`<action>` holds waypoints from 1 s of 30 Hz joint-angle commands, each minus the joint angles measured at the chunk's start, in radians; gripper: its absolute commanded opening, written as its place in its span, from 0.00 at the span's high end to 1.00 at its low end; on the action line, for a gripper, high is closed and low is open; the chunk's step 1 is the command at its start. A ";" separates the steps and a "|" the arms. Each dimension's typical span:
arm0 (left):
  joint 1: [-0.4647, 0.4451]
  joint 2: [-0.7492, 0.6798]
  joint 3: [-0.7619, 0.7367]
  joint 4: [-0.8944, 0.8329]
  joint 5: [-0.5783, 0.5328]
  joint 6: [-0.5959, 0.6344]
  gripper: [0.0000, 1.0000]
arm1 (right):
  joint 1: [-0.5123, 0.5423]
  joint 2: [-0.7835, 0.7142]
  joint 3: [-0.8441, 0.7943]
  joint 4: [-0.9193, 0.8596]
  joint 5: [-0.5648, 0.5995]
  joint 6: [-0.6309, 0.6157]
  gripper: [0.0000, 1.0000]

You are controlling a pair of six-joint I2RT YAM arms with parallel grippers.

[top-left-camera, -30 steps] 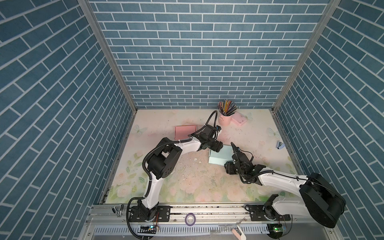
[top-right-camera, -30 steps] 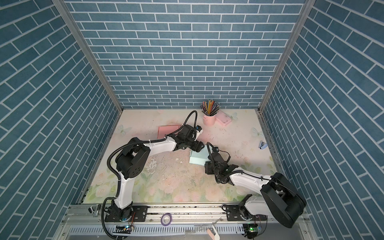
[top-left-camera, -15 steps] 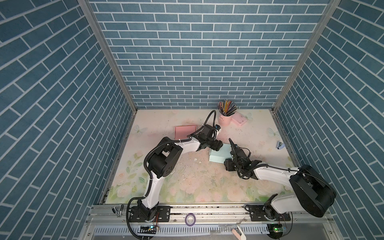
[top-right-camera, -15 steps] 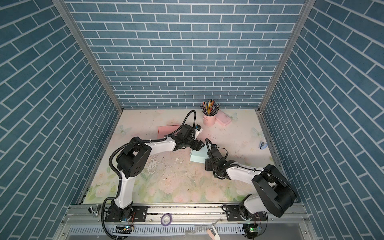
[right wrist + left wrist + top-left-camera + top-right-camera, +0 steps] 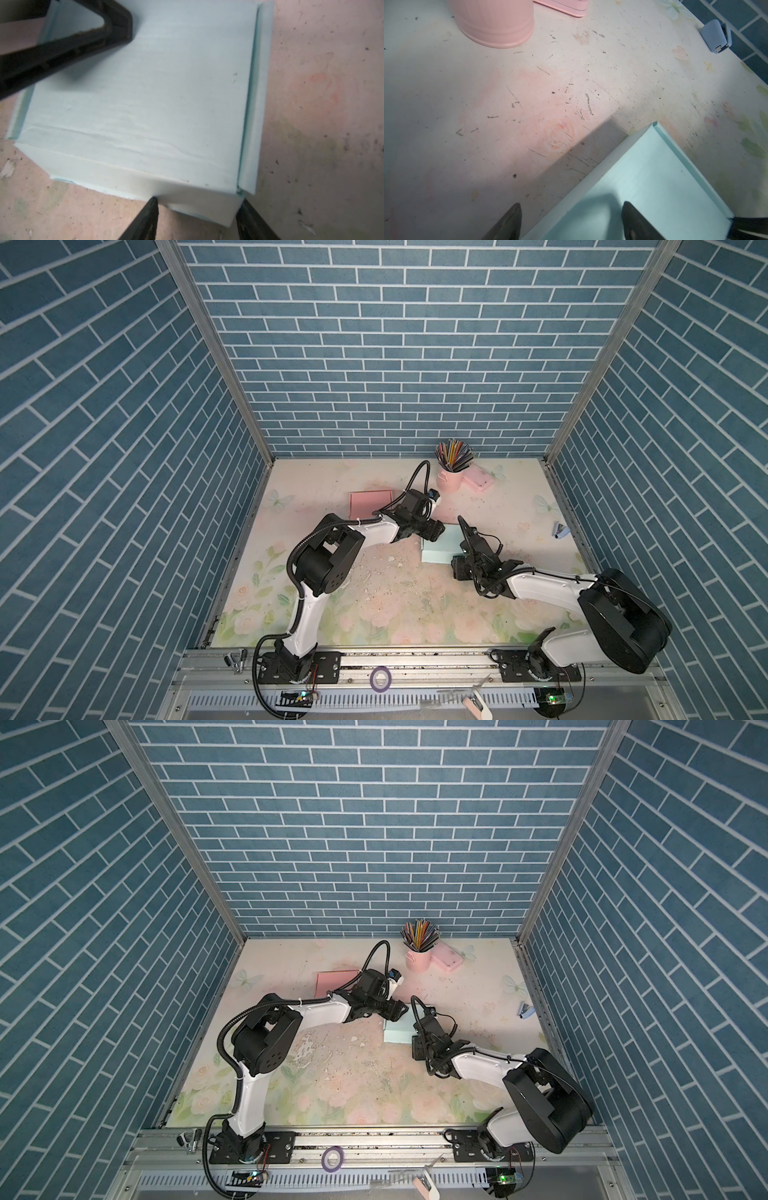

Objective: Fold the paper box
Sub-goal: 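Rotate the closed box with the right gripper while the left presses its top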

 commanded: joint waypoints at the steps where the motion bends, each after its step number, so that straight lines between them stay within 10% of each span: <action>1: -0.010 -0.013 -0.064 -0.079 0.033 -0.008 0.25 | -0.009 -0.025 -0.029 0.007 0.056 0.001 0.40; 30: 0.010 -0.236 -0.166 -0.168 0.058 -0.076 0.16 | -0.072 -0.292 -0.123 -0.119 0.017 0.038 0.33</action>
